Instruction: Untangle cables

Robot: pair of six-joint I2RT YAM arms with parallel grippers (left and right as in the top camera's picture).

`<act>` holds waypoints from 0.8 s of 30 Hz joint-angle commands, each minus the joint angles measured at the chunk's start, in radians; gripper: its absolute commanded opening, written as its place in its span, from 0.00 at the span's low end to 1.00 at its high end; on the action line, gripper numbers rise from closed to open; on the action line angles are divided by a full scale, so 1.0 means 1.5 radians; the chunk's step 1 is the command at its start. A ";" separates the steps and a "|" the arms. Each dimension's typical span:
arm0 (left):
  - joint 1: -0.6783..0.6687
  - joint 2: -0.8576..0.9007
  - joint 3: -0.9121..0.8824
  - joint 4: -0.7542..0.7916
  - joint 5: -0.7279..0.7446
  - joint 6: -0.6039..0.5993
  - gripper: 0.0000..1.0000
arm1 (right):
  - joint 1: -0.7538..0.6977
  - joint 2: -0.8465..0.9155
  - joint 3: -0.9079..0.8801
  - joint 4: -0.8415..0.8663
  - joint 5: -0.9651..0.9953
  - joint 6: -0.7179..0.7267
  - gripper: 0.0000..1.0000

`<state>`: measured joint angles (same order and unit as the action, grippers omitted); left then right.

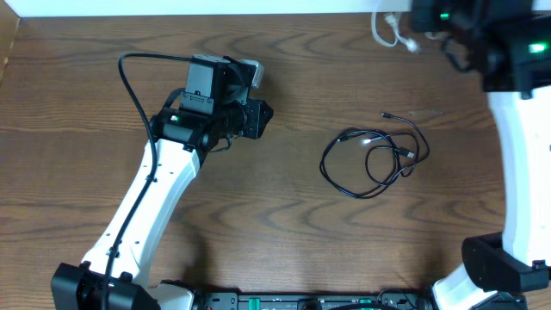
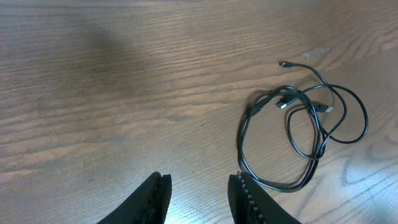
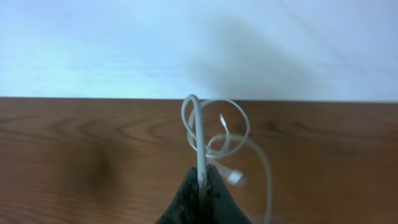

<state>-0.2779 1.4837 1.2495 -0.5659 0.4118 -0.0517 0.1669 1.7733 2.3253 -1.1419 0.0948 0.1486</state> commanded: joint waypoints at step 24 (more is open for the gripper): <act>0.001 0.005 -0.002 0.052 -0.008 -0.001 0.36 | -0.582 0.000 0.030 -0.194 0.005 0.078 0.01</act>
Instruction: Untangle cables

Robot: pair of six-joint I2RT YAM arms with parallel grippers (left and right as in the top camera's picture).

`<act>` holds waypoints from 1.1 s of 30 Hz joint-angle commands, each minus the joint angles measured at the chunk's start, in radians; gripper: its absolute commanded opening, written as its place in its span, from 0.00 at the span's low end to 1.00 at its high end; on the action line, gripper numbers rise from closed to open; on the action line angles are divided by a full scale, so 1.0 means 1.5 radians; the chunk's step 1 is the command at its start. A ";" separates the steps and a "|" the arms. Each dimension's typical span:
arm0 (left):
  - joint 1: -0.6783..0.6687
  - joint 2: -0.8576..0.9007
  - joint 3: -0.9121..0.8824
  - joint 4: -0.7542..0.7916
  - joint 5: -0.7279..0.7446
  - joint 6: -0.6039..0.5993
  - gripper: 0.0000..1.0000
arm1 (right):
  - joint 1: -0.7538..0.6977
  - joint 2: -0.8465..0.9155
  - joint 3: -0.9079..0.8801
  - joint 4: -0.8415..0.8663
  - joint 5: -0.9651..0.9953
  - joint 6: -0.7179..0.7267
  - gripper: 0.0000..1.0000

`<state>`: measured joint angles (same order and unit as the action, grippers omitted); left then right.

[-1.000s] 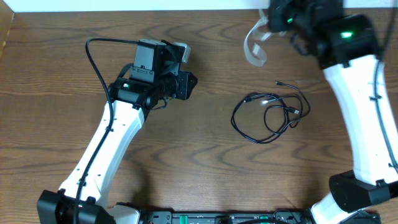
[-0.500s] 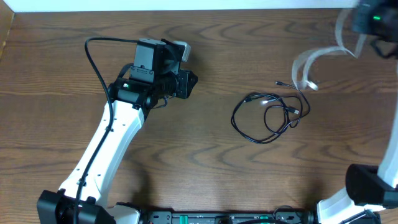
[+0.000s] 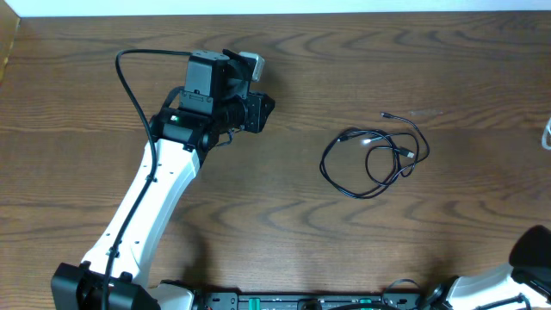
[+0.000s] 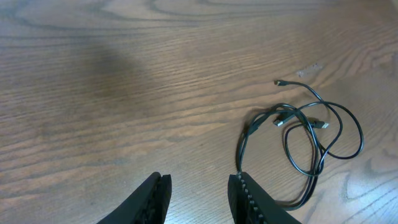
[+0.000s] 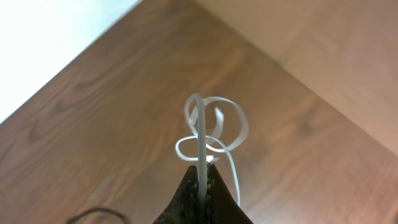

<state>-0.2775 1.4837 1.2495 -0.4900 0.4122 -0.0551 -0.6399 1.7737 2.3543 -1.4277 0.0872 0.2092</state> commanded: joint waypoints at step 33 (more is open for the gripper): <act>0.001 0.005 -0.002 0.034 -0.001 -0.006 0.40 | -0.297 0.195 -0.108 0.035 0.115 0.089 0.01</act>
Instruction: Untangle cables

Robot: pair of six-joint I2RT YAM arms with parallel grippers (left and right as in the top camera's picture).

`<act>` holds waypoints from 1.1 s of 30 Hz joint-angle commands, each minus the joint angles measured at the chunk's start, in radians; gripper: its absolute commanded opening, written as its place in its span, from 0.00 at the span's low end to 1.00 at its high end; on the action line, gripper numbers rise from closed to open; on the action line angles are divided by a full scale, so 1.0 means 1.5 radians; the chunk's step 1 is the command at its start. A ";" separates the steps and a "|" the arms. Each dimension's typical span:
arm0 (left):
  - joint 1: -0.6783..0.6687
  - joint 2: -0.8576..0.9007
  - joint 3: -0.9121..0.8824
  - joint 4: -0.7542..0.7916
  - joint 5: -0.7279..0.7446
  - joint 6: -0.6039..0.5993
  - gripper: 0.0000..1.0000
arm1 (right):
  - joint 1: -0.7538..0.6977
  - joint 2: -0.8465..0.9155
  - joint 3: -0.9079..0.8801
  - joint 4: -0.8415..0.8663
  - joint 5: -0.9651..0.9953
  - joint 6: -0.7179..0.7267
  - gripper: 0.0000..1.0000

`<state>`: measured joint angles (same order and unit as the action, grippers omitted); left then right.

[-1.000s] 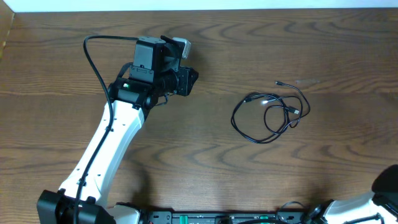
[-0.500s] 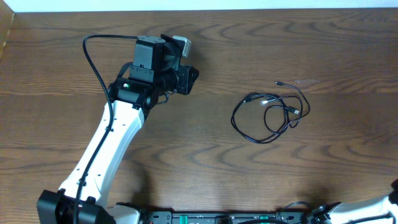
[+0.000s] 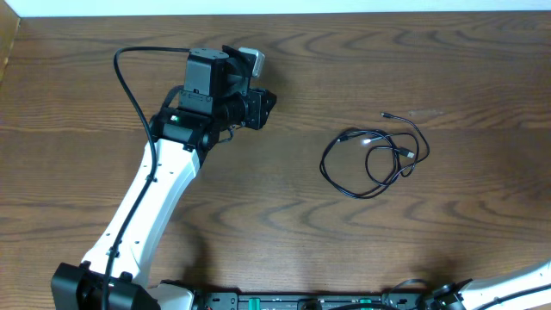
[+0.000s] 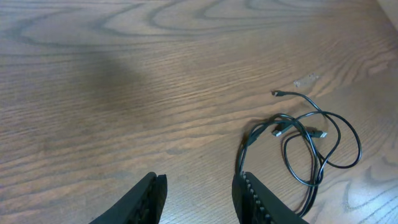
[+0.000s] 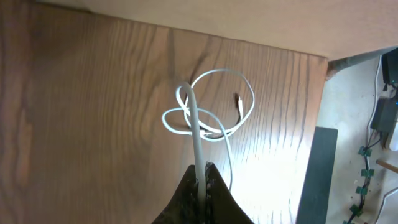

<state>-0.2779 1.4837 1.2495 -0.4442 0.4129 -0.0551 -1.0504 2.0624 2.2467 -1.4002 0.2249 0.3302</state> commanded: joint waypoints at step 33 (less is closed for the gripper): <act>-0.033 0.005 -0.002 0.034 -0.004 -0.006 0.40 | -0.034 -0.061 -0.462 0.363 -0.061 -0.039 0.35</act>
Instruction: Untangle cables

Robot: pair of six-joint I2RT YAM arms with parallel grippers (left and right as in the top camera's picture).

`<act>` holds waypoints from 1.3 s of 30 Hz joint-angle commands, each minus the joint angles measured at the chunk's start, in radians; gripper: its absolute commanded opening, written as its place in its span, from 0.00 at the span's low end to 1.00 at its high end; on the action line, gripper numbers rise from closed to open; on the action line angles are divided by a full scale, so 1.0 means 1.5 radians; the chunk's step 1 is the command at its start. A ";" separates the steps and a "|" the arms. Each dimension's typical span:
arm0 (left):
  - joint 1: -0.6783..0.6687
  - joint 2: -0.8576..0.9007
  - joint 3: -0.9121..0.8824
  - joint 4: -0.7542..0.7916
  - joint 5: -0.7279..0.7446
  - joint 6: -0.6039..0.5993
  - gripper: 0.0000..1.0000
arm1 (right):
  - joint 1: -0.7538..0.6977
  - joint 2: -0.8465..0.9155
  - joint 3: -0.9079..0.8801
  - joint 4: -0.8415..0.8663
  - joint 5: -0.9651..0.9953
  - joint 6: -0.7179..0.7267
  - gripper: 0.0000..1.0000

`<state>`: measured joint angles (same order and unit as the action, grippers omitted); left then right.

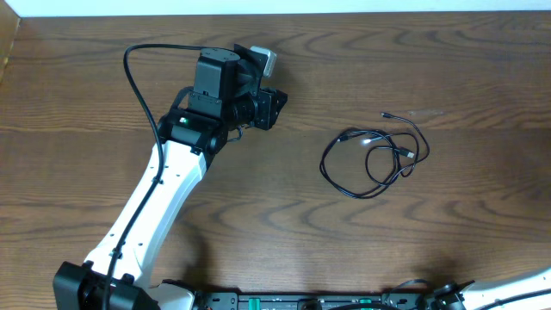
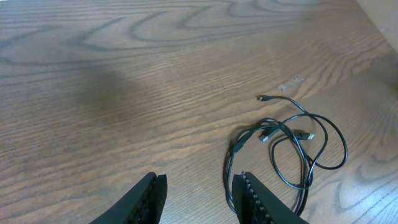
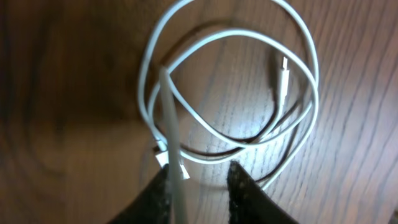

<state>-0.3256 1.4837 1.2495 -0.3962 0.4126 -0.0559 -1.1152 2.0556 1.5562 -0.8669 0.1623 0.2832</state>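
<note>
A tangled black cable point(image 1: 374, 159) lies in loops on the wooden table right of centre, and shows in the left wrist view too as the black cable point(image 2: 283, 152). My left gripper point(image 1: 274, 108) hangs open to its left, above bare wood, and the left gripper point(image 2: 198, 180) holds nothing. A white cable point(image 3: 230, 81) lies coiled on wood in the right wrist view. My right gripper point(image 3: 202, 177) is open right above it, one strand running along its left finger. The right arm is outside the overhead view.
A small clear plastic scrap point(image 2: 291, 82) lies just beyond the black cable's far end. The table's far edge point(image 1: 275, 12) meets a white wall. The left arm point(image 1: 155, 198) crosses the left half of the table.
My right gripper was shut on the white cable, holding it above the table's corner; now its jaws are apart and the coil lies on the wood. The left gripper has shifted slightly right.
My right gripper held the white cable shut at the table's far right edge, then over the right side, then over a table corner out of the overhead view. Now it is open with the coil on the wood. The left gripper stayed open, edging toward the black cable.
</note>
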 commanded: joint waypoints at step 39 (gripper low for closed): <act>-0.002 0.005 -0.002 0.006 -0.001 0.032 0.40 | 0.381 -0.368 -0.002 -0.167 -0.098 -0.064 0.95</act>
<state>-0.3256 1.4837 1.2495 -0.3908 0.4129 -0.0246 -0.6411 1.5276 1.5528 -1.1114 0.0387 0.2630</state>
